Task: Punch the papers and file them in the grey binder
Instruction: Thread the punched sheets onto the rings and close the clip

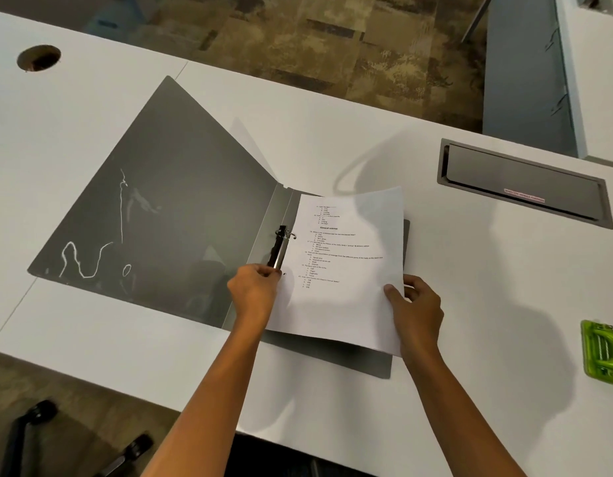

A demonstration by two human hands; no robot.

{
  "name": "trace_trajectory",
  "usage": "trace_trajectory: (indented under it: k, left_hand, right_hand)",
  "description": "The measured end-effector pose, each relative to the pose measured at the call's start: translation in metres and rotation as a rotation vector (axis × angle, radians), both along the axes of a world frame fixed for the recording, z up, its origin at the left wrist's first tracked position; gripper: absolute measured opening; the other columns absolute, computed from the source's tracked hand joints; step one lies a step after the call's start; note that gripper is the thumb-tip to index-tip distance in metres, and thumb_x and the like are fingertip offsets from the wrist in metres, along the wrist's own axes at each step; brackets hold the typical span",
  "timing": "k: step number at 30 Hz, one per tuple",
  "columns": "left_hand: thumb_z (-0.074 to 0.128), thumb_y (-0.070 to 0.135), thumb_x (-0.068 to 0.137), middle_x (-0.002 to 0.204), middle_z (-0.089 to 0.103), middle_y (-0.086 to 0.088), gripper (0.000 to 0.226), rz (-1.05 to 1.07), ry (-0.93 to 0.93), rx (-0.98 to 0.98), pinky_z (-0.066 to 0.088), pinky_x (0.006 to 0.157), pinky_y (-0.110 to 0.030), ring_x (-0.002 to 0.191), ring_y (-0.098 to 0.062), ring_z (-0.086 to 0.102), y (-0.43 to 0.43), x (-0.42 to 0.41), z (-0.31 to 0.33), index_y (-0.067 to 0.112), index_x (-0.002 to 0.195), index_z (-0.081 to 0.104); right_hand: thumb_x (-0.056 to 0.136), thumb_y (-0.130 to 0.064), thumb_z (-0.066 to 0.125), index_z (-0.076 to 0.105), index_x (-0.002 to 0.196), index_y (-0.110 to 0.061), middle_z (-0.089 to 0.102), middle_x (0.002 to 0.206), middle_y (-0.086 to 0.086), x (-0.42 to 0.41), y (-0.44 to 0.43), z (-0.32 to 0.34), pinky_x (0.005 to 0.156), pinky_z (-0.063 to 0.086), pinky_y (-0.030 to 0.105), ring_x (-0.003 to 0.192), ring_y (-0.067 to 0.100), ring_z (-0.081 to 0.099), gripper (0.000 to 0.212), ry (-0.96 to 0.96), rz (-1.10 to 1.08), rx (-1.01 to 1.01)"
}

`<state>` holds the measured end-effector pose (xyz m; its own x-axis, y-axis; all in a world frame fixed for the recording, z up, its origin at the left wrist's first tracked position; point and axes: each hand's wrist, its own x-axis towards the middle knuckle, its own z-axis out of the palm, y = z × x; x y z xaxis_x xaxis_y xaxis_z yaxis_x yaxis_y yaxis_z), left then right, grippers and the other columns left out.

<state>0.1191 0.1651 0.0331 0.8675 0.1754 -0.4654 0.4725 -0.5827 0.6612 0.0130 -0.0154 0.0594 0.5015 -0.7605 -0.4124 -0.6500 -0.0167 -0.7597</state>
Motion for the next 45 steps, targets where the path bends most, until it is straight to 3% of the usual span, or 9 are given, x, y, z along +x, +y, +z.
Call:
trace_trajectory:
  k: [6,10,18,21,24,31,36,42,45]
  left_hand:
    - [0.061,0.021,0.090,0.111,0.068,-0.012,0.026,0.037,0.056,-0.048,0.048,0.089,-0.033,0.085,-0.020,0.055,0.006,-0.001,-0.007,0.006,0.111,0.069]
    - [0.063,0.022,0.089,0.101,0.066,-0.009,0.026,0.100,0.094,-0.118,0.045,0.081,-0.029,0.084,-0.020,0.052,0.006,-0.005,-0.013,0.007,0.110,0.069]
    - [0.076,0.020,0.077,0.090,0.069,-0.011,0.029,0.371,0.428,-0.497,0.053,0.083,-0.037,0.081,-0.028,0.064,0.015,0.001,-0.025,0.004,0.099,0.067]
    - [0.071,0.014,0.081,0.079,0.067,-0.006,0.005,0.366,0.337,-0.464,0.053,0.082,-0.036,0.075,-0.026,0.061,0.014,-0.001,-0.023,0.012,0.078,0.067]
    - [0.065,0.008,0.084,0.073,0.064,-0.002,0.020,0.378,0.277,-0.465,0.053,0.080,-0.033,0.077,-0.026,0.060,0.009,-0.004,-0.022,0.017,0.067,0.062]
    - [0.065,0.024,0.083,0.086,0.067,-0.009,0.020,0.318,0.507,-0.472,0.052,0.078,-0.036,0.077,-0.026,0.060,0.016,0.007,-0.022,0.006,0.091,0.066]
    - [0.062,0.023,0.086,0.077,0.064,-0.006,0.016,0.288,0.607,-0.521,0.048,0.062,-0.031,0.067,-0.022,0.057,0.020,0.011,-0.021,0.008,0.080,0.061]
    - [0.069,0.032,0.083,0.105,0.067,-0.011,0.038,0.223,0.577,-0.478,0.050,0.092,-0.042,0.094,-0.030,0.062,0.018,0.012,-0.023,0.007,0.111,0.063]
    - [0.065,0.027,0.088,0.111,0.065,-0.014,0.041,0.175,0.562,-0.440,0.047,0.095,-0.040,0.098,-0.030,0.058,0.017,0.015,-0.026,0.004,0.121,0.059]
  right_hand:
    - [0.089,-0.020,0.063,0.057,0.119,-0.011,0.062,0.112,0.005,0.001,0.003,0.005,0.082,0.046,0.030,0.091,0.019,0.055,0.032,-0.032,-0.004,0.006]
    - [0.089,-0.019,0.063,0.058,0.119,-0.012,0.056,0.102,-0.002,0.000,0.009,0.007,0.082,0.045,0.028,0.090,0.017,0.054,0.031,-0.040,-0.015,0.003]
    - [0.088,-0.019,0.063,0.058,0.117,-0.012,0.059,0.102,-0.001,-0.002,0.016,0.005,0.081,0.048,0.029,0.087,0.016,0.057,0.030,-0.051,-0.041,0.019]
    - [0.088,-0.017,0.064,0.059,0.112,-0.015,0.057,0.090,-0.007,-0.004,0.018,0.006,0.075,0.042,0.025,0.074,0.003,0.054,0.024,-0.078,-0.041,0.034]
    - [0.088,-0.016,0.063,0.058,0.107,-0.018,0.055,0.084,-0.010,-0.004,0.019,0.007,0.069,0.041,0.018,0.072,-0.002,0.052,0.020,-0.090,-0.043,0.043]
    - [0.088,-0.016,0.063,0.058,0.108,-0.016,0.056,0.090,-0.006,-0.001,0.019,0.011,0.074,0.042,0.025,0.073,0.005,0.052,0.020,-0.091,-0.021,0.033]
    - [0.088,-0.017,0.063,0.053,0.098,-0.022,0.057,0.089,-0.006,-0.002,0.020,0.012,0.073,0.043,0.025,0.074,0.007,0.054,0.014,-0.101,-0.012,0.039]
    - [0.088,-0.016,0.063,0.058,0.103,-0.017,0.056,0.083,-0.012,-0.002,0.022,0.012,0.063,0.041,0.016,0.071,0.001,0.054,0.016,-0.104,0.001,-0.009]
    - [0.088,-0.016,0.062,0.059,0.107,-0.014,0.058,0.086,-0.007,-0.001,0.024,0.014,0.066,0.043,0.018,0.072,0.004,0.055,0.019,-0.103,0.017,-0.040]
